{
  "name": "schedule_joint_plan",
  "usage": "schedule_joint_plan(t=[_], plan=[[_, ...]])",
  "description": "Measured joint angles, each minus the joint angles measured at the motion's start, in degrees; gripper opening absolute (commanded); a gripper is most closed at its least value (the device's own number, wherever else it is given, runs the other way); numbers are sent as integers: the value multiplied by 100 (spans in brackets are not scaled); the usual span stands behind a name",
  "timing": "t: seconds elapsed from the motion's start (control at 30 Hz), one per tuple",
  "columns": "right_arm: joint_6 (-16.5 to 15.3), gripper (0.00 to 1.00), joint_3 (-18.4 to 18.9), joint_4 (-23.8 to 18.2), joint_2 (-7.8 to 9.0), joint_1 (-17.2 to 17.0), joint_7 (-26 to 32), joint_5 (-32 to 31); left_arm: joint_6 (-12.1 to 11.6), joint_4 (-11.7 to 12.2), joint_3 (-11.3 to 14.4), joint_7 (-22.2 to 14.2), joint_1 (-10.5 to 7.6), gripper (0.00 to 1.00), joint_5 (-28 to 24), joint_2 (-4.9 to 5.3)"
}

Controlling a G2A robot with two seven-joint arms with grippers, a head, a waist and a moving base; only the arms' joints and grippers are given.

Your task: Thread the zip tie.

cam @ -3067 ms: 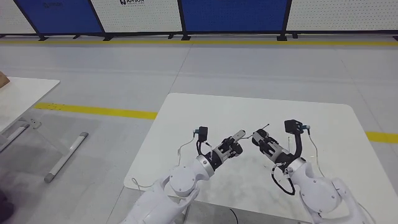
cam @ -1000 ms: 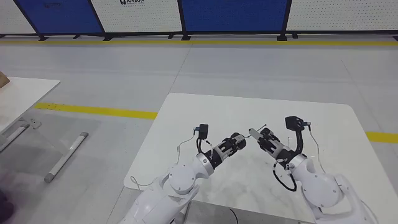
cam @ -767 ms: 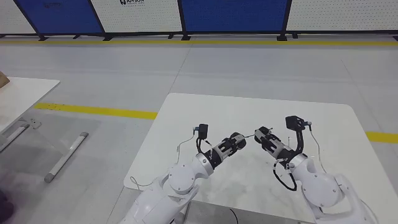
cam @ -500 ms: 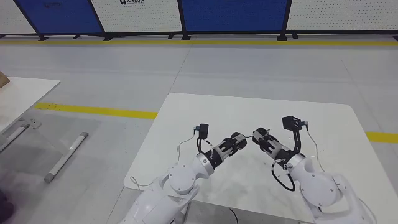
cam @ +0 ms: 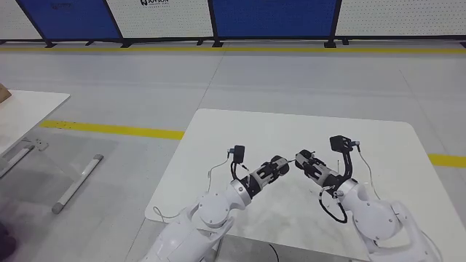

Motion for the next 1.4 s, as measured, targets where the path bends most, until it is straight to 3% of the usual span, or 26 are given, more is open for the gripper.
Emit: schedule_joint_plan(t=[0.57,0.6,0.67,0.77,0.9,1.03,1.4], plan=[[49,0,-70,-55,-12,-5,44,-193,-7,-42,15,-45,22,2,81,0],[52,0,-68,-61,-12,-9,36,-198,-5,-44,14,-44,24,23,81,0],[61,0,-59,-77,-13,-23,11,-209,29,-49,13,-40,28,80,86,1],[86,0,-43,-95,-13,-41,-21,-233,71,-56,11,-30,28,90,101,1],[120,0,-43,-101,-16,-52,-54,-280,27,-41,1,-15,35,84,36,-4],[144,0,-43,-76,-22,-57,-105,-317,-6,-59,-16,-20,57,50,-1,-3],[126,0,33,-58,-25,-93,-173,-328,-129,-67,-139,6,142,17,-139,10]])
